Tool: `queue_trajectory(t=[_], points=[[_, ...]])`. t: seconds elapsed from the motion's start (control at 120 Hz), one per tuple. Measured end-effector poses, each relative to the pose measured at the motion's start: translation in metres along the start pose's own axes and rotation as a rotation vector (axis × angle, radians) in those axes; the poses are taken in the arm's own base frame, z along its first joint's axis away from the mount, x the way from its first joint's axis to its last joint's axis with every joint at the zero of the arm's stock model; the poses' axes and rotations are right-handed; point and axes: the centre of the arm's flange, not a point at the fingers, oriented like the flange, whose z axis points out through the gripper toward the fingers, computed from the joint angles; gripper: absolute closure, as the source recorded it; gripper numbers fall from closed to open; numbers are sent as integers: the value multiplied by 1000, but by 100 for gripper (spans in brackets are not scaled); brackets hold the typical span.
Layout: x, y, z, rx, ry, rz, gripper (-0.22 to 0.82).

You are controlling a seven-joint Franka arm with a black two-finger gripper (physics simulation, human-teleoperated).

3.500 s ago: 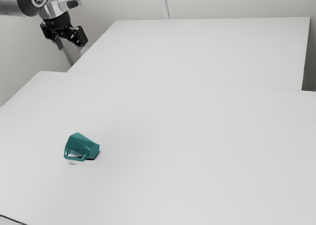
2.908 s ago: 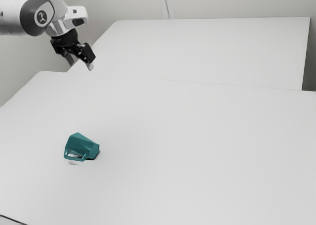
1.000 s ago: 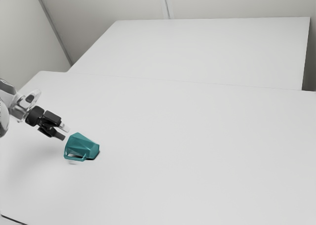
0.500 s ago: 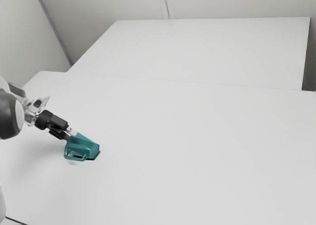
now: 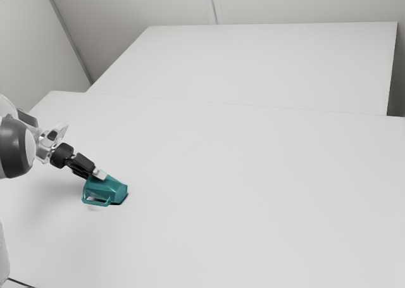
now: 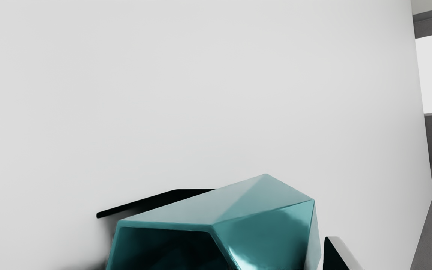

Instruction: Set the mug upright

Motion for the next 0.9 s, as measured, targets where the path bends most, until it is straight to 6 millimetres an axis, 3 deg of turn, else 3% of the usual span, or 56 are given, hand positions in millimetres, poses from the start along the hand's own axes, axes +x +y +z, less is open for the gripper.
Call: queue_trajectory(t=[0.35,0.558,0.758,0.9], points=[[6,11,3,-58,31,28,71],[11,28,2,-131,56,41,75],[28,63,-6,-173,79,98,76],[71,107,-6,-134,26,194,77]])
